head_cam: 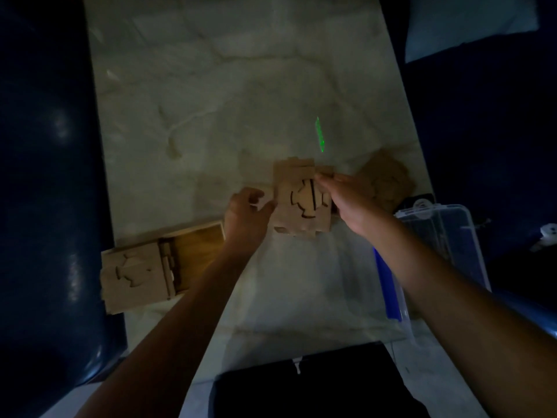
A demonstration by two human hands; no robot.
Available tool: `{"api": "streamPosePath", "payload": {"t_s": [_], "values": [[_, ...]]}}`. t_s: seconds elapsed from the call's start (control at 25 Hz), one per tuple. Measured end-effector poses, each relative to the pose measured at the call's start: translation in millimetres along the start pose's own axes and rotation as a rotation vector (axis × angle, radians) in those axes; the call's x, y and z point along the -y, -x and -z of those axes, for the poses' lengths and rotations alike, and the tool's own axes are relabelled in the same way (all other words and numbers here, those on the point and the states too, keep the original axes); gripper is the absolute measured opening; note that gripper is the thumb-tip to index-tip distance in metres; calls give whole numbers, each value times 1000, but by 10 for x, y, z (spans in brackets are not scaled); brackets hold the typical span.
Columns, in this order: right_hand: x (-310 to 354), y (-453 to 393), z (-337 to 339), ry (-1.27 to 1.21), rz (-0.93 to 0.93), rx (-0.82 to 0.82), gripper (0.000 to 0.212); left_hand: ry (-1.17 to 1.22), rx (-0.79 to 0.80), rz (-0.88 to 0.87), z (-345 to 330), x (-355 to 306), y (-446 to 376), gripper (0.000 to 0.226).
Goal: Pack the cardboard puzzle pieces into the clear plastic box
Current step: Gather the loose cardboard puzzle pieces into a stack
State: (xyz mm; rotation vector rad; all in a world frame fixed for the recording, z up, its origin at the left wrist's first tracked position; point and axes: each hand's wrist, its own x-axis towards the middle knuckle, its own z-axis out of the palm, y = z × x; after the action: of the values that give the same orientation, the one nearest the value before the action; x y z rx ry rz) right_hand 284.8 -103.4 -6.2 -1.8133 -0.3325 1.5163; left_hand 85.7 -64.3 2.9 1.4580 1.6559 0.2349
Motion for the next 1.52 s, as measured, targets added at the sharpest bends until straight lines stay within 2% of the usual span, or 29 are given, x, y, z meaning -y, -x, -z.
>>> {"api": "streamPosePath", "payload": {"t_s": [0.08,0.16,0.24,0.32,0.44,0.52,0.68,0.76,0.88,0.96,1.04,1.2,1.32,1.52], "values": [[-61,-14,64,20,-58,-13,26,33,49,100,-29,74,-24,49],[-109,-16,97,63,-114,2,27,151,189,174,-99,115,-35,51],[-181,-39,124,121,-157,29,38,252,300,227,-185,149,-28,39],[-256,-55,139,162,-181,57,64,326,325,268,-245,181,9,28],[-331,-36,152,193,-168,8,79,373,344,315,-297,231,53,15],[-393,-14,174,191,-158,-39,75,411,353,340,-325,251,58,11],[-499,25,214,210,-64,-189,43,424,297,363,-406,243,35,4],[-507,1,211,233,-8,-222,37,435,243,362,-468,230,-1,8],[-455,-65,174,348,54,-276,40,447,160,367,-582,164,-75,17],[-422,-114,136,407,56,-296,44,394,112,336,-646,107,-115,15],[-408,-163,98,413,49,-300,46,326,81,279,-685,49,-142,8],[-422,-228,44,445,26,-303,45,173,36,208,-701,-3,-175,11],[-463,-233,-15,454,41,-293,43,155,19,227,-679,16,-202,10],[-524,-210,-138,497,120,-286,40,98,-37,166,-593,107,-228,20]]}}
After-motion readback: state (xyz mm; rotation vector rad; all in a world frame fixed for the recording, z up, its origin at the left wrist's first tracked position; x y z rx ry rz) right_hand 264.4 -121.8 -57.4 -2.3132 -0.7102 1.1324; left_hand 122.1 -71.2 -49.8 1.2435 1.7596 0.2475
